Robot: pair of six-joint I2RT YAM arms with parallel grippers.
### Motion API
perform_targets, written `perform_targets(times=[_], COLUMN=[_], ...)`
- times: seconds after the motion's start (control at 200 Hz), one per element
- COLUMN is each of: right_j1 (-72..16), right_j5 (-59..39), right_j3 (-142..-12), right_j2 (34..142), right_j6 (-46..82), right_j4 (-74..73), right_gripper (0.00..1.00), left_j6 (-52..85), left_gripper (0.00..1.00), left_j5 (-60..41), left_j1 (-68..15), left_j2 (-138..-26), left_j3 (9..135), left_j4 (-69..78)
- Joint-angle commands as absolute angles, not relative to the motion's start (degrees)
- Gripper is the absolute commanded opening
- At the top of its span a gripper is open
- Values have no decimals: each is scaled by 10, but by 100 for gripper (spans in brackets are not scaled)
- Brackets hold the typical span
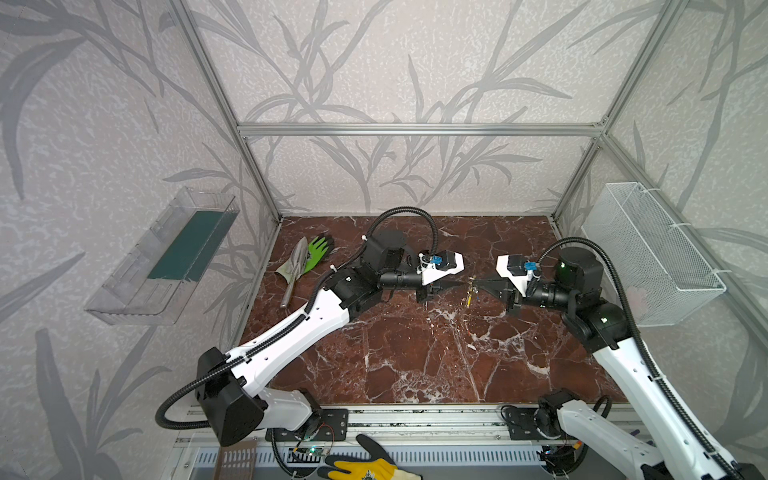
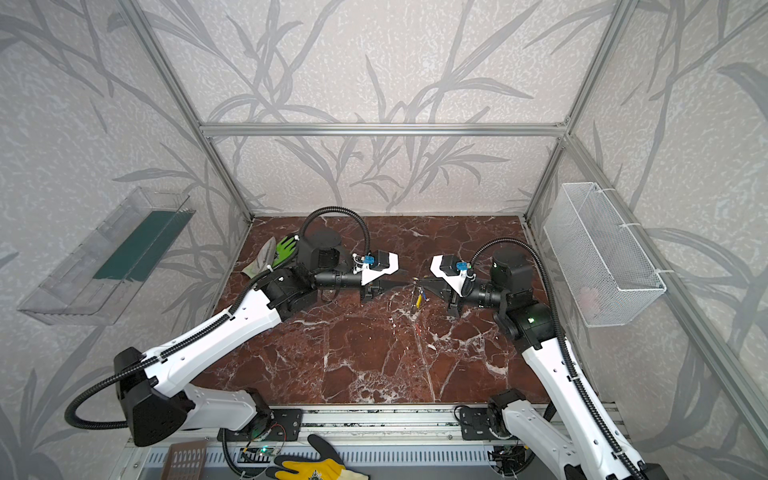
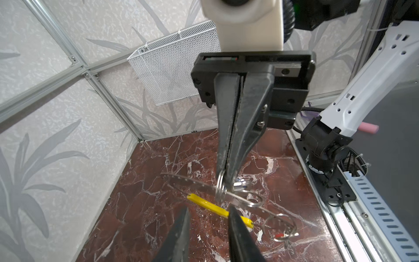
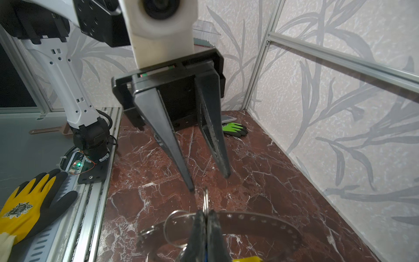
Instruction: Put the keys on the keyring
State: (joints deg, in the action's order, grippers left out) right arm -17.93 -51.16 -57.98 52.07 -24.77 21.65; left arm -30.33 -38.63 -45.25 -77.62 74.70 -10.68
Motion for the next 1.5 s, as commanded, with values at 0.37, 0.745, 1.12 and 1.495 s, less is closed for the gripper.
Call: perform_targets(times=[0.37,0.745,1.12,1.495], right_j1=[-224,-238,-244,-221], right_j5=[-463,-465,-445,-365], right_j3=[-623,-625,-614,-527], right_j2=[542,545,539,456], right_j6=[-294,-296,-302,-278], right_j4=[322,323,314,223], right_gripper=[0,0,7,38], left_j6=[-418,-418,-399,-280], left_gripper=[29,26,0,0], left_j5=[-310,-318,-335,-360], left_j1=[-490,-498,-504,-483], left_j2=[-780,-783,-788,-759], left_j3=[790,792,786,728], left_j4=[-227,-228,-209,-68])
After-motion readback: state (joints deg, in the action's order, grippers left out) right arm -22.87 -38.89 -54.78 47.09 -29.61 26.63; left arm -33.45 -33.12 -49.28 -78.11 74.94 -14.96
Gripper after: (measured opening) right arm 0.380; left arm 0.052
